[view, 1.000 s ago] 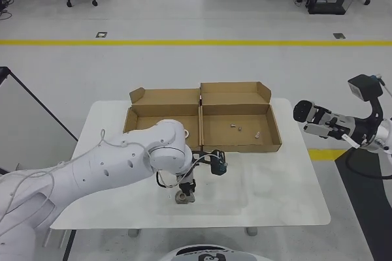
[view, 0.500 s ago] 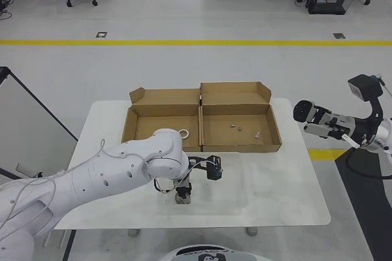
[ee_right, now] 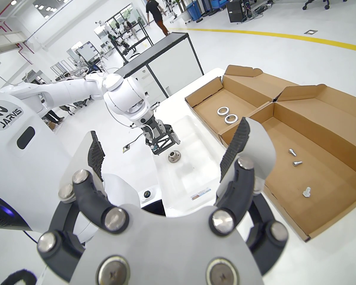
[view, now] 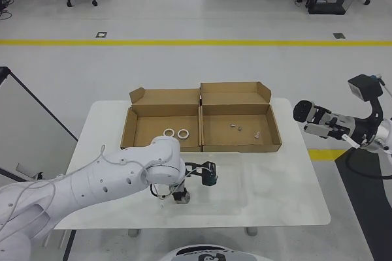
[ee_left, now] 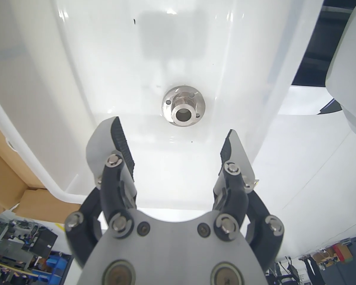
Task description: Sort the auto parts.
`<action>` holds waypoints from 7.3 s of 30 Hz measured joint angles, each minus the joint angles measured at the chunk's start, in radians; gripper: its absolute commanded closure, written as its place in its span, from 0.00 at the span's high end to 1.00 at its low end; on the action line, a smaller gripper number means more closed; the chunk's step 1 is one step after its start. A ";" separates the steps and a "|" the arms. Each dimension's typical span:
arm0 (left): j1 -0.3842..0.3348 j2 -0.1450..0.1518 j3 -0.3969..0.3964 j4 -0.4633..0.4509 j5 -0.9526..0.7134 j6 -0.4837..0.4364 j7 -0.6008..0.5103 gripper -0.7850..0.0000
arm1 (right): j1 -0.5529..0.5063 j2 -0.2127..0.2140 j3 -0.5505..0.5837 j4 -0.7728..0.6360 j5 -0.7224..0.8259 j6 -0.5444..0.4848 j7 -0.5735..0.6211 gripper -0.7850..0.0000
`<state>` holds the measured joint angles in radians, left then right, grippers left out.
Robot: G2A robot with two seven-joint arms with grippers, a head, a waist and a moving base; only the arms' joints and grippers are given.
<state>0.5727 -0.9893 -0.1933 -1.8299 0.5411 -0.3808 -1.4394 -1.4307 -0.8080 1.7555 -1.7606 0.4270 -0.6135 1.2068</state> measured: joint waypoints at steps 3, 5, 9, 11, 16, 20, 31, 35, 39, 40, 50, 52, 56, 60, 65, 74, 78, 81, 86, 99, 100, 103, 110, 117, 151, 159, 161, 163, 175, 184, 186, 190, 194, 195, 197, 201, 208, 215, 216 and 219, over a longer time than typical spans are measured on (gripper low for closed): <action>-0.002 -0.007 0.020 0.007 0.013 0.008 -0.008 0.74 | 0.000 0.000 0.000 0.000 0.000 0.000 0.000 1.00; 0.003 -0.013 0.024 0.012 0.016 0.009 -0.009 0.73 | 0.000 0.000 0.000 0.000 0.000 0.000 0.000 1.00; 0.024 -0.028 0.023 0.023 0.038 0.015 -0.015 0.69 | 0.000 0.000 0.000 0.000 0.000 0.000 0.000 1.00; 0.034 -0.038 0.023 0.030 0.047 0.016 -0.016 0.68 | 0.000 0.000 0.000 0.000 0.000 0.000 0.000 1.00; 0.054 -0.057 0.023 0.060 0.064 0.019 -0.019 0.65 | 0.000 0.000 0.000 0.000 0.000 0.000 0.000 1.00; 0.066 -0.069 0.023 0.078 0.071 0.019 -0.019 0.63 | 0.000 0.000 0.000 0.000 0.000 0.000 0.000 1.00; 0.072 -0.088 0.023 0.107 0.072 0.017 -0.017 0.47 | 0.000 0.000 0.000 0.000 0.000 0.000 0.000 1.00; 0.077 -0.091 0.023 0.110 0.081 0.020 -0.021 0.47 | 0.000 0.000 0.000 0.000 0.000 0.000 0.000 1.00; 0.078 -0.094 0.023 0.113 0.080 0.020 -0.021 0.47 | 0.000 0.000 0.000 0.000 0.000 0.000 0.000 1.00; 0.078 -0.095 0.023 0.113 0.078 0.020 -0.021 0.47 | 0.000 0.000 0.000 0.000 0.000 0.000 0.000 1.00; 0.062 -0.090 0.023 0.087 0.048 0.022 -0.023 0.47 | 0.000 0.000 0.000 0.000 0.000 0.000 0.000 1.00; 0.064 -0.088 0.023 0.085 0.050 0.028 -0.029 0.48 | 0.000 0.000 0.000 0.000 0.000 0.000 0.000 1.00; 0.074 -0.088 0.023 0.083 0.060 0.042 -0.042 0.49 | 0.000 0.000 0.000 0.000 0.000 0.000 0.000 1.00; 0.079 -0.089 0.023 0.082 0.057 0.054 -0.055 0.49 | 0.000 0.000 0.000 0.000 0.000 0.000 0.000 1.00; 0.083 -0.092 0.023 0.089 0.059 0.061 -0.062 0.44 | 0.000 0.000 0.000 0.000 0.000 0.000 0.000 1.00; 0.091 -0.108 0.023 0.124 0.069 0.049 -0.049 0.19 | 0.000 0.000 0.000 0.000 0.000 0.000 0.000 1.00; 0.086 -0.119 0.023 0.143 0.074 0.038 -0.039 0.00 | 0.000 0.000 0.000 0.000 0.000 0.000 0.000 1.00; 0.074 -0.128 0.023 0.152 0.072 0.026 -0.027 0.00 | 0.000 0.000 0.000 0.000 0.000 0.000 0.000 1.00; 0.066 -0.143 0.023 0.168 0.072 0.010 -0.010 0.00 | 0.000 0.000 0.000 0.000 0.000 0.000 0.000 1.00; 0.039 -0.159 0.023 0.196 0.042 -0.004 0.003 0.65 | 0.000 0.000 0.000 0.000 0.000 0.000 0.000 1.00; 0.037 -0.157 0.023 0.193 0.037 -0.002 0.002 0.64 | 0.000 0.000 0.000 0.000 0.000 0.000 0.000 1.00; 0.031 -0.151 0.023 0.186 0.024 -0.002 0.002 0.63 | 0.000 0.000 0.000 0.000 0.000 0.000 0.000 1.00; 0.039 -0.140 0.023 0.193 0.022 -0.008 0.007 0.49 | 0.000 0.000 0.000 0.000 0.000 0.000 0.000 1.00; 0.047 -0.142 0.023 0.201 0.029 -0.017 0.016 0.47 | 0.000 0.000 0.000 0.000 0.000 0.000 0.000 1.00; 0.052 -0.150 0.023 0.231 0.044 -0.024 0.024 0.45 | 0.000 0.000 0.000 0.000 0.000 0.000 0.000 1.00; 0.059 -0.150 0.023 0.237 0.050 -0.028 0.027 0.27 | 0.000 0.000 0.000 0.000 0.000 0.000 0.000 1.00; 0.062 -0.152 0.023 0.242 0.054 -0.029 0.029 0.09 | 0.000 0.000 0.000 0.000 0.000 0.000 0.000 1.00; 0.064 -0.154 0.023 0.247 0.057 -0.029 0.029 0.01 | 0.000 0.000 0.000 0.000 0.000 0.000 0.000 1.00; 0.023 -0.155 0.023 0.242 0.018 -0.022 0.022 0.00 | 0.000 0.000 0.000 0.000 0.000 0.000 0.000 1.00; -0.082 -0.127 0.023 0.134 -0.092 0.021 -0.022 0.00 | 0.000 0.000 0.000 0.000 0.000 0.000 0.000 1.00; -0.092 -0.125 0.023 0.124 -0.101 0.021 -0.021 0.00 | 0.000 0.000 0.000 0.000 0.000 0.000 0.000 1.00; -0.091 -0.125 0.023 0.125 -0.100 0.021 -0.021 0.00 | 0.000 0.000 0.000 0.000 0.000 0.000 0.000 1.00; -0.091 -0.125 0.023 0.125 -0.100 0.021 -0.021 0.00 | 0.000 0.000 0.000 0.000 0.000 0.000 0.000 1.00; -0.088 -0.124 0.020 0.128 -0.101 0.023 -0.016 0.00 | 0.000 0.000 0.000 0.000 0.000 0.000 0.000 1.00; -0.077 -0.119 0.004 0.138 -0.108 0.025 0.021 0.00 | 0.000 0.000 0.000 0.000 0.000 0.000 0.000 1.00; -0.071 -0.085 -0.070 0.129 -0.156 0.002 0.078 0.00 | 0.000 0.000 0.000 0.000 0.000 0.000 0.000 1.00; -0.011 0.016 -0.241 0.050 -0.228 -0.031 0.093 0.00 | 0.000 0.000 0.000 0.000 0.000 0.000 0.000 1.00; 0.098 0.108 -0.429 -0.019 -0.332 -0.150 0.149 0.00 | 0.000 0.000 0.000 0.000 0.000 0.000 0.000 1.00; 0.110 0.117 -0.446 -0.030 -0.340 -0.159 0.158 0.00 | 0.000 0.000 0.000 0.000 0.000 0.000 0.000 1.00; 0.135 0.139 -0.481 -0.056 -0.364 -0.191 0.190 0.00 | 0.000 0.000 0.000 0.000 0.000 0.000 0.000 1.00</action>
<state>0.7081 -0.8508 -0.6739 -1.8863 0.1771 -0.5719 -1.2489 -1.4307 -0.8080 1.7555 -1.7606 0.4270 -0.6135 1.2068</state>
